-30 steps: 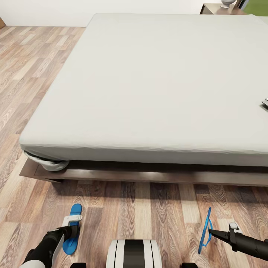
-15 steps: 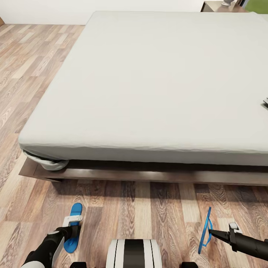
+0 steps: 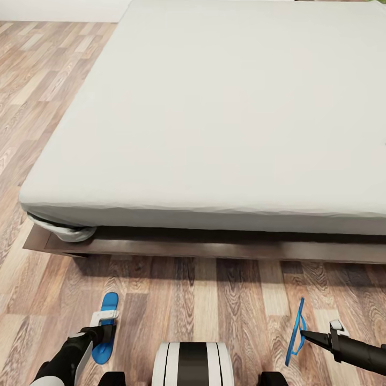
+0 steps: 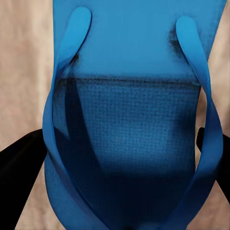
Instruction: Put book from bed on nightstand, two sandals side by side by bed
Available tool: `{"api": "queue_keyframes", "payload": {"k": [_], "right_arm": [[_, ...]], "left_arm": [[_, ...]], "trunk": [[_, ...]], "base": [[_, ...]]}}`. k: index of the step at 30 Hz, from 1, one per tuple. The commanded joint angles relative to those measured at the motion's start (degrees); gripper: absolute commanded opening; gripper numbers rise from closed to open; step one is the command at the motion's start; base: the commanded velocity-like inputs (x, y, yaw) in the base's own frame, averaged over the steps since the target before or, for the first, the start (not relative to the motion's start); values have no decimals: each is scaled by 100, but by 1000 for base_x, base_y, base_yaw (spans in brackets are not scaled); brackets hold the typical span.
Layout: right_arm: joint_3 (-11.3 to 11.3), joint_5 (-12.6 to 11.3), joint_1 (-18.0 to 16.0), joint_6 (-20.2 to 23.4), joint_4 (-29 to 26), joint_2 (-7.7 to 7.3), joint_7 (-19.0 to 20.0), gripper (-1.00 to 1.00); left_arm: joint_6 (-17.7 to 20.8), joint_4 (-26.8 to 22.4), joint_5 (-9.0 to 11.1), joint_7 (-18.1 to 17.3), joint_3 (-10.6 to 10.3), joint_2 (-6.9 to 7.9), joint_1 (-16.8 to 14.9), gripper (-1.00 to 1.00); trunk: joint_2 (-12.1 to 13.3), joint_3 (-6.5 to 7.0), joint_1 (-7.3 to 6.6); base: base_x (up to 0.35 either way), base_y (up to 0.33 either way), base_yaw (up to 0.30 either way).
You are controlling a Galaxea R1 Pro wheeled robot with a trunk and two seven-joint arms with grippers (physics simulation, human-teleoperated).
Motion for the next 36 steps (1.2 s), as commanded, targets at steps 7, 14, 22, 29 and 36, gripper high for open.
{"api": "queue_keyframes", "payload": {"k": [7,14,22,29,36], "right_arm": [[43,-50,-1,70,0,-4,23,-100],[43,-50,-3,70,1,-4,23,-100],[43,-50,-3,70,0,-4,23,-100],[43,-50,-1,70,0,-4,23,-100],[43,-50,-1,70,-2,-4,23,-100]], "left_arm": [[-354,-5,-61,-51,54,5,-2,-100],[-408,-4,-62,-53,263,27,-2,-100],[-405,-4,-69,-52,330,21,-2,-100],[-403,-4,-71,-48,328,21,-2,-100],[-403,-4,-71,-46,328,21,-2,-100]], "trunk": [[-1,-3,-1],[-1,-3,-1],[-1,-3,-1],[-1,-3,-1],[-1,-3,-1]], "base": [[0,0,0],[0,0,0],[25,17,0],[90,73,0],[55,125,0]]}}
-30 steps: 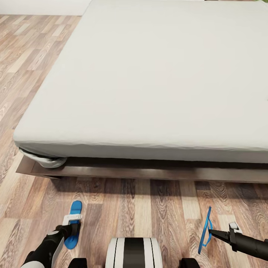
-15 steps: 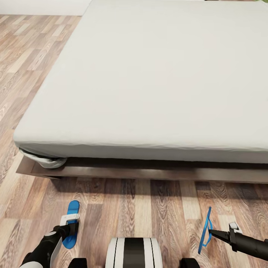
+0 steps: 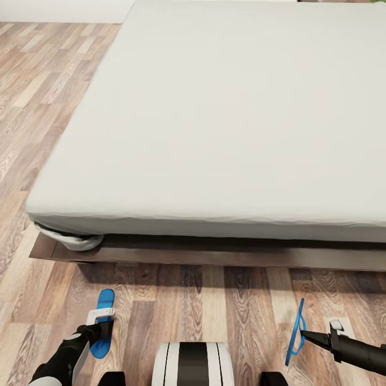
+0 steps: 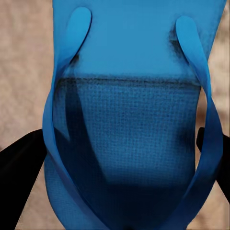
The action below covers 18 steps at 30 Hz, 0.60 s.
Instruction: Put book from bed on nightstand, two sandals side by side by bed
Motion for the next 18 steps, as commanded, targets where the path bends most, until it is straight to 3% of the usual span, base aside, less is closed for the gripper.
{"api": "queue_keyframes", "payload": {"k": [1,12,18], "right_arm": [[44,-50,-3,70,-2,-4,24,-100],[44,-50,-2,70,-2,-4,24,-100],[44,-50,-1,70,-1,-4,24,-100]], "left_arm": [[25,-11,-58,-52,48,-7,-3,-100],[25,-11,-58,-56,48,-7,-3,-100],[25,-11,-58,-52,48,-14,-3,-100]], "trunk": [[-1,-3,0],[-1,-3,0],[-5,-70,7]], "base": [[30,58,0],[4,8,0],[0,0,0]]}}
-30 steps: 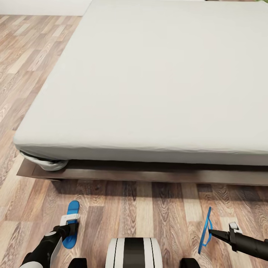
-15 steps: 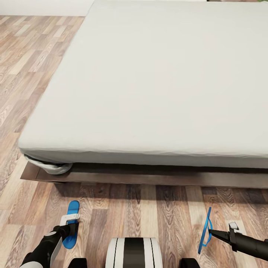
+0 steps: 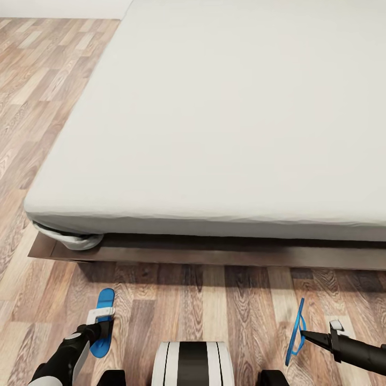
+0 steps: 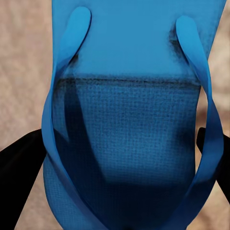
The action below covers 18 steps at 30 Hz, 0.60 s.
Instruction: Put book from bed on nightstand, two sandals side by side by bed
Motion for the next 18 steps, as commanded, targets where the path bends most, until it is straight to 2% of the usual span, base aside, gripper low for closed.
{"api": "queue_keyframes", "payload": {"k": [1,18], "right_arm": [[42,-50,-4,70,-2,-4,22,-100],[42,-50,-6,70,-5,-4,22,-100]], "left_arm": [[23,8,-51,-47,41,-7,4,-100],[23,8,-51,-47,41,-8,4,-100]], "trunk": [[-1,-4,1],[-1,-4,1]], "base": [[0,0,0],[0,0,0]]}}
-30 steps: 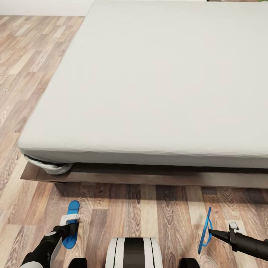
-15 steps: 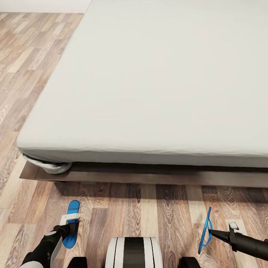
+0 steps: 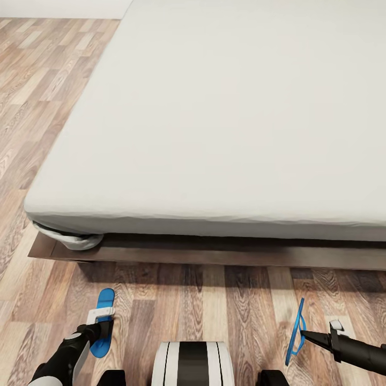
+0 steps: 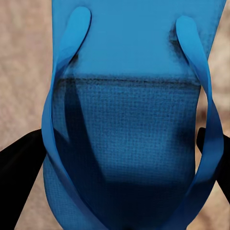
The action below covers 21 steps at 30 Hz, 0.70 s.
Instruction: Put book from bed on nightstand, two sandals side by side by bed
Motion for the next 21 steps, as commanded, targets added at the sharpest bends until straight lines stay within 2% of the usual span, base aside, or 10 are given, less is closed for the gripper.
{"api": "queue_keyframes", "payload": {"k": [1,21], "right_arm": [[43,-50,-3,70,-2,-4,22,-100],[43,-50,-2,70,-1,-4,22,-100]], "left_arm": [[28,9,-48,-48,40,-7,4,-100],[32,9,-48,-48,40,-7,4,-100]], "trunk": [[0,18,-2],[2,40,-4]], "base": [[0,0,0],[0,0,0]]}}
